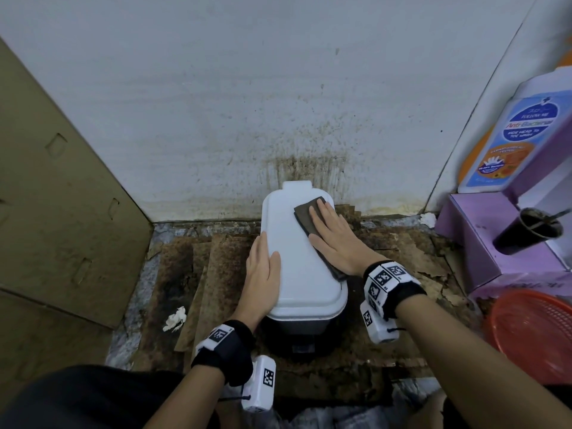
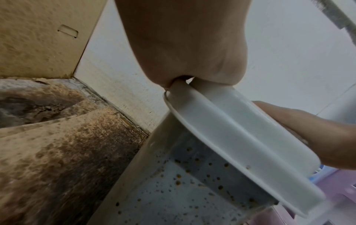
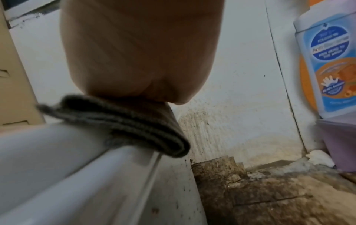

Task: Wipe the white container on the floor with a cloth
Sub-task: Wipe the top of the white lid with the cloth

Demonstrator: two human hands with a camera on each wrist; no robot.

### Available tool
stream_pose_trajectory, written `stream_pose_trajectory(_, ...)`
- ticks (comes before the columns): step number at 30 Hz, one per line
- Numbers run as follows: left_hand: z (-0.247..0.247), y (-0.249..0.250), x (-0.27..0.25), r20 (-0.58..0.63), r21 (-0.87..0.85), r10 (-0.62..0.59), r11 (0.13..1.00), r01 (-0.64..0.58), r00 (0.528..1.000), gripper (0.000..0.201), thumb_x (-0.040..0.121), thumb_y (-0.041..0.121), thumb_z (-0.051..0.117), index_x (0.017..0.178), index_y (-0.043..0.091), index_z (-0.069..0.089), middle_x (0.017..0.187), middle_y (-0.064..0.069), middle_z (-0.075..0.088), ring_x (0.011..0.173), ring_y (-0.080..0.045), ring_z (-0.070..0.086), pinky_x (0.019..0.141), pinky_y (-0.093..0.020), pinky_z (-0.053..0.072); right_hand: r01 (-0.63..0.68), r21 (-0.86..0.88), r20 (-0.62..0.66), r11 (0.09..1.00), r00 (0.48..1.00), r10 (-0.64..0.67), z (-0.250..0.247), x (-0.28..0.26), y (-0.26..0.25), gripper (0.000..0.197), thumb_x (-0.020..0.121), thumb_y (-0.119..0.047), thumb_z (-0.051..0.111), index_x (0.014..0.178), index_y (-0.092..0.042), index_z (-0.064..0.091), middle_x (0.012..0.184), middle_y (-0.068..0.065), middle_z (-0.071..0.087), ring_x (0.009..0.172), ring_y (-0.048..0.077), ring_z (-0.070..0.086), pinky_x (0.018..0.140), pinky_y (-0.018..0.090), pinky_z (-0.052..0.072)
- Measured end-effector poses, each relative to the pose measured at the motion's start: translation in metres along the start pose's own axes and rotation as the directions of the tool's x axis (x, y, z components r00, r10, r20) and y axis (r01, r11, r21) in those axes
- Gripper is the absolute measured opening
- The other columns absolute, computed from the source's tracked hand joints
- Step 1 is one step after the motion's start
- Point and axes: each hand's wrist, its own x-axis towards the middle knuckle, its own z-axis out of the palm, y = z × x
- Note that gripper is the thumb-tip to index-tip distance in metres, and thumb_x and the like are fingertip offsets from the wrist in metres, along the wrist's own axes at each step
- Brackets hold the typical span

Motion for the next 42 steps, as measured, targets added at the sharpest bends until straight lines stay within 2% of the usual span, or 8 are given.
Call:
stream_pose_trajectory(3, 0.001, -0.001, 0.001, 0.003, 0.001, -0.002, 1.0, 0.002, 1.0, 0.062, 0.114, 0.043, 0.028, 0.169, 0.029, 0.004, 0.175, 0.012, 0.003, 0.161, -0.01, 0.004, 0.123, -0.027, 0.009, -0.021, -0.013, -0.093, 1.0, 0.995, 0.02, 0.011, -0.002, -0.005, 0.066, 0.111, -0.046, 0.024, 0.164, -0.018, -0.003, 0.17, -0.002, -0.021, 0.155, 0.01, -0.023, 0.127, 0.04, -0.012)
stream_pose_trajectory(7, 0.003, -0.003, 0.002, -0.013, 0.005, 0.0, 1.0, 0.0, 1.0, 0.061, 0.114, 0.042, 0.029, 0.169, 0.028, 0.006, 0.176, 0.009, 0.005, 0.161, -0.011, 0.006, 0.122, -0.026, 0.009, -0.09, -0.07, -0.219, 0.993, 0.973, 0.073, 0.029, -0.014, -0.024, 0.065, 0.111, -0.041, 0.022, 0.164, -0.01, 0.0, 0.171, 0.006, -0.015, 0.157, 0.017, -0.017, 0.126, 0.032, -0.01)
stream_pose_trajectory(11, 0.004, -0.005, 0.002, -0.029, -0.006, 0.01, 1.0, -0.01, 1.0, 0.06, 0.114, 0.041, 0.029, 0.169, 0.028, 0.009, 0.175, 0.009, 0.008, 0.161, -0.011, 0.008, 0.123, -0.026, 0.01, -0.2, -0.179, -0.334, 0.963, 0.933, 0.132, 0.049, -0.032, -0.048, 0.066, 0.107, -0.04, 0.015, 0.162, -0.005, 0.013, 0.171, 0.015, 0.004, 0.159, 0.025, 0.003, 0.126, 0.044, 0.014)
stream_pose_trajectory(16, 0.004, -0.004, 0.0, -0.026, -0.013, -0.004, 1.0, 0.004, 1.0, 0.06, 0.114, 0.041, 0.029, 0.169, 0.029, 0.008, 0.175, 0.01, 0.007, 0.161, -0.01, 0.007, 0.124, -0.026, 0.01, -0.241, -0.192, -0.431, 0.951, 0.892, 0.139, 0.069, -0.059, -0.067, 0.064, 0.106, -0.037, 0.025, 0.159, -0.001, 0.027, 0.168, 0.021, 0.02, 0.157, 0.031, 0.018, 0.121, 0.046, 0.029)
stream_pose_trajectory(27, 0.001, -0.004, 0.002, 0.0, -0.019, -0.013, 1.0, 0.013, 1.0, 0.062, 0.114, 0.044, 0.03, 0.169, 0.03, 0.005, 0.176, 0.011, 0.003, 0.161, -0.008, 0.003, 0.126, -0.028, 0.008, -0.217, -0.145, -0.39, 0.965, 0.909, 0.146, 0.067, -0.06, -0.062, 0.072, 0.106, -0.053, 0.025, 0.164, -0.011, 0.01, 0.171, 0.016, -0.001, 0.16, 0.026, -0.003, 0.127, 0.043, 0.015)
stream_pose_trajectory(34, -0.005, -0.005, 0.002, 0.029, 0.015, -0.01, 1.0, 0.01, 1.0, 0.064, 0.113, 0.047, 0.028, 0.169, 0.03, 0.002, 0.176, 0.011, 0.0, 0.162, -0.009, 0.001, 0.127, -0.031, 0.009, -0.186, 0.126, -0.251, 0.974, 0.944, 0.213, 0.044, -0.044, -0.053, 0.075, 0.109, -0.044, 0.034, 0.163, -0.014, -0.009, 0.168, 0.007, -0.026, 0.156, 0.018, -0.021, 0.129, 0.04, -0.006)
stream_pose_trajectory(38, -0.018, -0.012, 0.001, 0.038, 0.035, -0.006, 0.999, 0.004, 0.999, 0.065, 0.112, 0.049, 0.028, 0.169, 0.032, 0.001, 0.176, 0.013, 0.002, 0.162, -0.008, 0.003, 0.126, -0.03, 0.01, -0.112, 0.478, -0.148, 0.871, 0.967, 0.206, 0.035, -0.044, -0.045, 0.073, 0.108, -0.044, 0.041, 0.163, -0.03, -0.005, 0.166, -0.02, -0.026, 0.154, 0.003, -0.015, 0.129, 0.038, 0.01)
stream_pose_trajectory(42, -0.03, -0.02, 0.001, 0.034, 0.0, 0.0, 1.0, 0.0, 0.999, 0.064, 0.112, 0.05, 0.029, 0.169, 0.035, 0.002, 0.176, 0.014, 0.005, 0.16, -0.006, 0.01, 0.132, -0.038, 0.014, -0.03, 0.601, -0.195, 0.799, 0.964, 0.182, 0.042, -0.041, -0.049, 0.072, 0.107, -0.044, 0.046, 0.163, -0.035, 0.002, 0.165, -0.031, -0.019, 0.154, -0.006, -0.004, 0.126, 0.032, 0.02)
